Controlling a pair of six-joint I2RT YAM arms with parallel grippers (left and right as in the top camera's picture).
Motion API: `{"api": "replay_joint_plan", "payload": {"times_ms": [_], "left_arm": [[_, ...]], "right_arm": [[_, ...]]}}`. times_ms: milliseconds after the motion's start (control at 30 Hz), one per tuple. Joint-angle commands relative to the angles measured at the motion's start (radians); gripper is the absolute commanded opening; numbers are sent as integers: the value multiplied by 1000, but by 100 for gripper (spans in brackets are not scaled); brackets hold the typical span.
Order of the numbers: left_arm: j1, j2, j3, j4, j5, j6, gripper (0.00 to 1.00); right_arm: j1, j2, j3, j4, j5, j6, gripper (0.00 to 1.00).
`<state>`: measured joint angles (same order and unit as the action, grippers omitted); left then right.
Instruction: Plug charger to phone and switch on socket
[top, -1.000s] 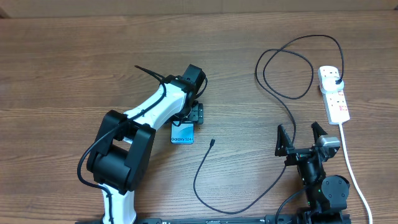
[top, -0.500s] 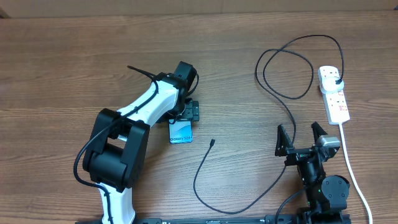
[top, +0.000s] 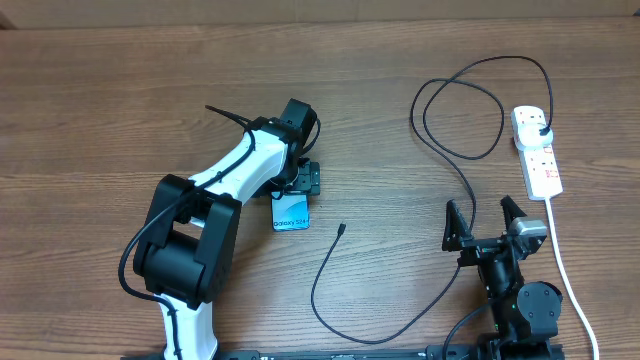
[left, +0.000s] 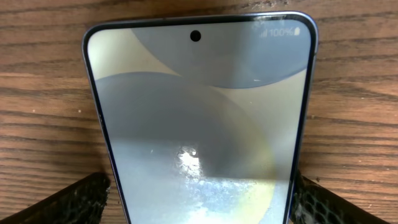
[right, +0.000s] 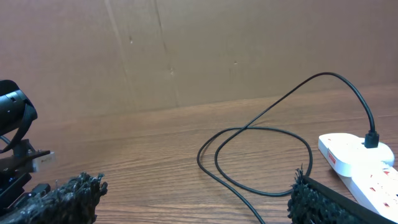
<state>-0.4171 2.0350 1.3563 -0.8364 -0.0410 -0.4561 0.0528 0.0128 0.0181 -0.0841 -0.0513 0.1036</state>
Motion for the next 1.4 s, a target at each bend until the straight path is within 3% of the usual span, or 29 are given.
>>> {"api": "replay_joint_plan", "payload": {"times_ms": [0, 1367], "left_arm": [[5, 71, -46, -9, -77, 4, 97], [5, 71, -44, -11, -35, 5, 100]], "right_arm": [[-3, -10, -10, 3, 5, -8, 100], [-3, -10, -10, 3, 5, -8, 100]]}}
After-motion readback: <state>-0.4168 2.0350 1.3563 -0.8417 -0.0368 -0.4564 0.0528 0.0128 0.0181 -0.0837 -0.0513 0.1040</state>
